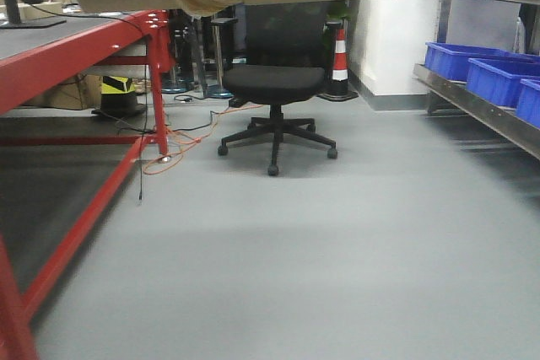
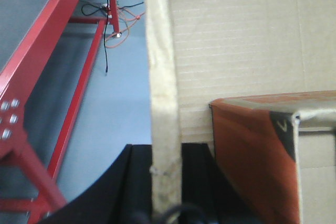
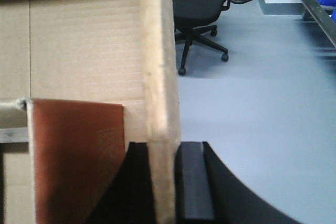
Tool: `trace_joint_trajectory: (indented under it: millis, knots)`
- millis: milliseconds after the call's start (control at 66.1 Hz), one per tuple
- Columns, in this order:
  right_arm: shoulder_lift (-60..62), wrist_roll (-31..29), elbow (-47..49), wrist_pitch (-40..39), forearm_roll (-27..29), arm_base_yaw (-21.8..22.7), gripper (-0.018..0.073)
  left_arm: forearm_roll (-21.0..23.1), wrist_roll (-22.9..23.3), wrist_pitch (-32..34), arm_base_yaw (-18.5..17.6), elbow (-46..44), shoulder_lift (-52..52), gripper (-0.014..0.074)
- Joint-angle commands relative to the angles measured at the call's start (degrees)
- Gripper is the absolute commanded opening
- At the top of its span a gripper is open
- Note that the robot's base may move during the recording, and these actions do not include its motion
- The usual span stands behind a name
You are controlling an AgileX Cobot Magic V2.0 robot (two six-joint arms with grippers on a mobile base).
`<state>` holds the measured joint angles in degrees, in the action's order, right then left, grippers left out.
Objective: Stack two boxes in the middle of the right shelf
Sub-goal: 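Carry the held boxes while the base drives to the steel shelf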
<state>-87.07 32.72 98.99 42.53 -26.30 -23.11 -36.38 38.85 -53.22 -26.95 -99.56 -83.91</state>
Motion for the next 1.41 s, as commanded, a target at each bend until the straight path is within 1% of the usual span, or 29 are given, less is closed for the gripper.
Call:
trace_joint_trajectory:
  millis: [0,1391]
  knots:
    - [1.1,0.4,0.9,-4.1,-1.0,0.2,-0.0153,-1.5,0.1,2.2,-0.1,-0.7,0.8,-0.0111]
    - [1.1,0.4,0.9,-4.1,-1.0,0.2,-0.0153,-1.5,0.1,2.2,-0.1,-0.7,0.8,-0.0111]
